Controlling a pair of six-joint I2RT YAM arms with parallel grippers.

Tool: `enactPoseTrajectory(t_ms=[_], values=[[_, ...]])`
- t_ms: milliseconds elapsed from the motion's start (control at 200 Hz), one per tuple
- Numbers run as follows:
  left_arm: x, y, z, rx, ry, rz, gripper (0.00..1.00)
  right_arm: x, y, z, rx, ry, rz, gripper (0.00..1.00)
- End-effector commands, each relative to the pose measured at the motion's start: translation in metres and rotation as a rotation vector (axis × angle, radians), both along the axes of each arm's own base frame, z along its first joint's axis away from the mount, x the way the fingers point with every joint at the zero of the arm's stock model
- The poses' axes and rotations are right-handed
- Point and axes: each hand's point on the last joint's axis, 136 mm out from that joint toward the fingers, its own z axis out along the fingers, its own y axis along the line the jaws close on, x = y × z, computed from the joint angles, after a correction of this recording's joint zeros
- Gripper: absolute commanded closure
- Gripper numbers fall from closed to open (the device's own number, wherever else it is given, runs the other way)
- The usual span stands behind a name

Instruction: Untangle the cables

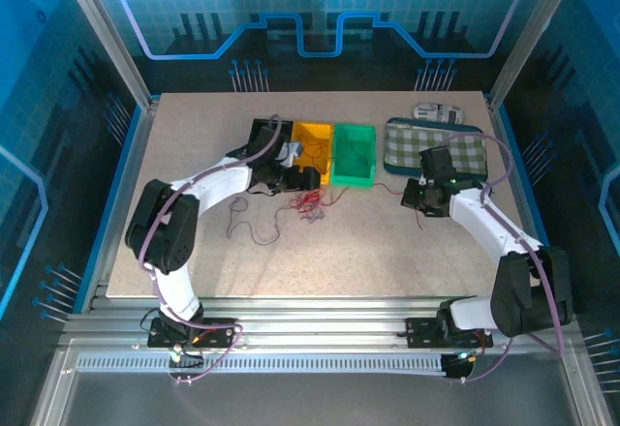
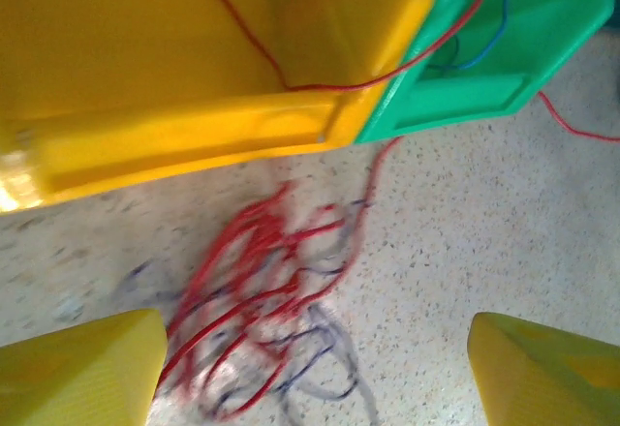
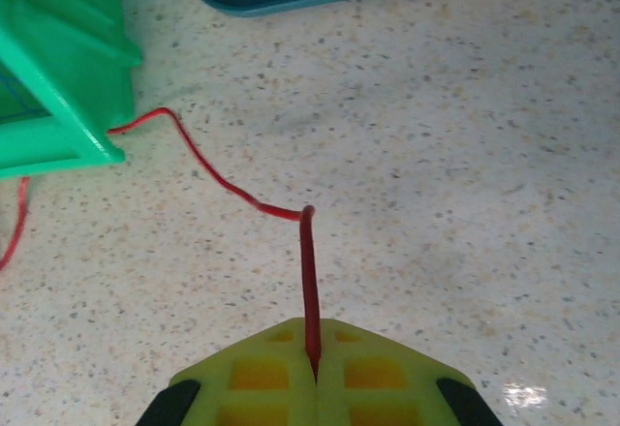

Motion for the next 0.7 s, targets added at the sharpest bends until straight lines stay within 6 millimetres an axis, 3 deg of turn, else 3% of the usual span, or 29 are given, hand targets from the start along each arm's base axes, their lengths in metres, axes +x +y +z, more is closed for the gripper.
enactPoseTrajectory(t_ms=[0,100,240,485,696], values=[[-0.009,-0.001,-0.025,0.163,0.051,-0.07,0.2,0.012,0.013,0.011,0.028,-0.041,0.042,1.0],[-0.011,0.01,-0.038,0.302,0.059,-0.07,0.22,0.012,0.014,0.011,0.03,-0.041,0.051,1.0],[-0.017,0.022,-0.038,0.432,0.011,-0.078,0.25,0.009,0.014,0.007,0.029,-0.034,0.059,1.0],[-0.043,0.02,-0.047,0.483,0.025,-0.122,0.27,0.008,0.015,-0.003,0.038,-0.016,0.062,1.0],[-0.053,0.009,-0.046,0.497,-0.034,-0.176,0.27,0.011,0.02,-0.008,0.064,-0.014,0.063,1.0]])
